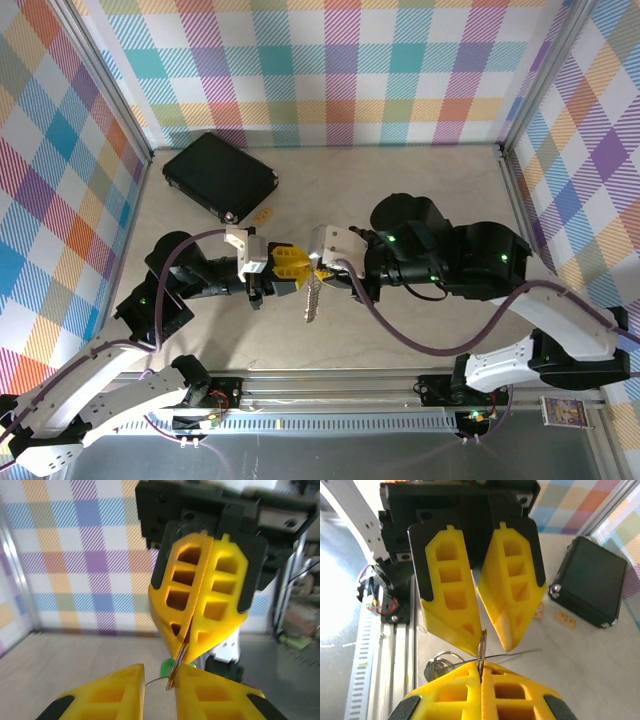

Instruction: Put the keys on the keyring

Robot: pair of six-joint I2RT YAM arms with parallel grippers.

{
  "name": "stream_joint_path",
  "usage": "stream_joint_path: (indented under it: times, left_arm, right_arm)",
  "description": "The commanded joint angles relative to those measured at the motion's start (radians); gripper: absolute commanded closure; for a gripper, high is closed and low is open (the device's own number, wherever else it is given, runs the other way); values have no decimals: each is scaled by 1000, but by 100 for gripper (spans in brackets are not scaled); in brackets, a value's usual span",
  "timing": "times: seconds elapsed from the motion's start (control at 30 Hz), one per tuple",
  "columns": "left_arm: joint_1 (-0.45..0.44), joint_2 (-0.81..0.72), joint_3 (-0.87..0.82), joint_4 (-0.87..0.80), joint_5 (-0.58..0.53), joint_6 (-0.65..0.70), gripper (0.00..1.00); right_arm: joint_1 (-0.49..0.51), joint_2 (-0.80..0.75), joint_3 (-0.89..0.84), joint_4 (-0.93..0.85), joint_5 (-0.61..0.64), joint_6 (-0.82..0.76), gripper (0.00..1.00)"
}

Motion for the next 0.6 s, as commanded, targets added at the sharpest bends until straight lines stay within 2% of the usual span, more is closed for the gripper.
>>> stream_joint_path:
  times: [0.0,0.2,0.3,0.5,0.57]
  left_arm:
    - [-2,-1,56,-250,-120,155,79]
    - [-4,0,43,-225,-99,163,88]
    - [-4,11,45,-195,-69,155,100]
    - [-4,-12,23,-60,-9,85,100]
    - [-5,-20,21,-19,17,54,100]
  right_arm:
    - [16,43,52,-87,32,-28,100]
    - [21,86,68,-96,28,-39,100]
    - [21,104,91,-108,27,-42,100]
    - [22,97,92,-101,29,-38,99]
    - [21,72,68,-68,21,-31,92]
